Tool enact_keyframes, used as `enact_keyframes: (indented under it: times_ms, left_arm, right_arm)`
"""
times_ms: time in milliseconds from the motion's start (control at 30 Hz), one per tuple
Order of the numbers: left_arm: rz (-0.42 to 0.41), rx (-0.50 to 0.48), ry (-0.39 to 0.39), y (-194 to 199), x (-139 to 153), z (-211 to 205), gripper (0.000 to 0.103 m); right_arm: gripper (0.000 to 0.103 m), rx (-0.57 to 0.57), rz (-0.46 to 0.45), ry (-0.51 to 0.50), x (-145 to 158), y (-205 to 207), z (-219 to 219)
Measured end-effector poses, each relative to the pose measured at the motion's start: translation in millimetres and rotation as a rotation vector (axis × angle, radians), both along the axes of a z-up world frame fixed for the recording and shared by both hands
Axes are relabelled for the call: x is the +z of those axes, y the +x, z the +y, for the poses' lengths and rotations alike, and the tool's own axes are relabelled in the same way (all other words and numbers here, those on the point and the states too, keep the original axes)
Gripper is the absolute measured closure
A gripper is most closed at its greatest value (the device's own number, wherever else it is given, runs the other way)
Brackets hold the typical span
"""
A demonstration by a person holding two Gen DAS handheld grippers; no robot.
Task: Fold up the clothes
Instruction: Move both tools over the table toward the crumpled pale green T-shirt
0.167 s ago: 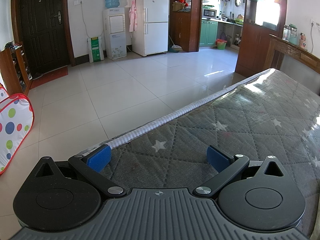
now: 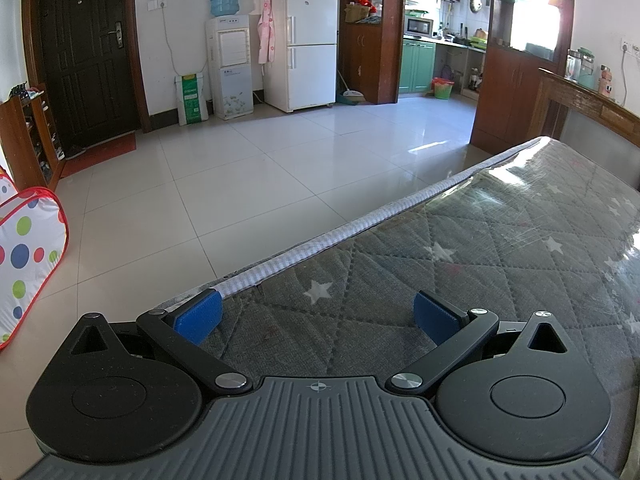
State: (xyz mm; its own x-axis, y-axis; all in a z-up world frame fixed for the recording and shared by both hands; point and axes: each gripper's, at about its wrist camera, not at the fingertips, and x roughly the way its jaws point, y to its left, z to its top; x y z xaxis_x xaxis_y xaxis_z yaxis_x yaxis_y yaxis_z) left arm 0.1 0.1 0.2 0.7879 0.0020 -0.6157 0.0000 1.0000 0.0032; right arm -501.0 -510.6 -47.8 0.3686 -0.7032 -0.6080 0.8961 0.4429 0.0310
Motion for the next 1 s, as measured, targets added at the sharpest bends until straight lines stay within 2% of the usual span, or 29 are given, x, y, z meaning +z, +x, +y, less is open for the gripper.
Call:
enact_keyframes:
  times_ms: [533, 667, 800, 1000]
  left_arm:
    - [0.001, -0.003, 0.009, -4, -3, 2, 0.0]
    - [0.012, -0.035, 0.025, -4, -6, -20, 0.0]
    - [0.016, -0.099, 0.007, -19, -9, -33, 0.0]
    - [-0.022, -0.224, 0.032, -55, -13, -65, 0.0]
  right_arm:
    - [0.0, 0.0, -0.003, 0.012, -1, -1, -3]
    - [0.0, -0.03, 0.012, 0.038, 2, 2, -1]
    - [0.0, 0.015, 0.017, 0.052, 7, 6, 11]
    - [0.0, 0.098, -0.006, 0.033, 13, 12, 40]
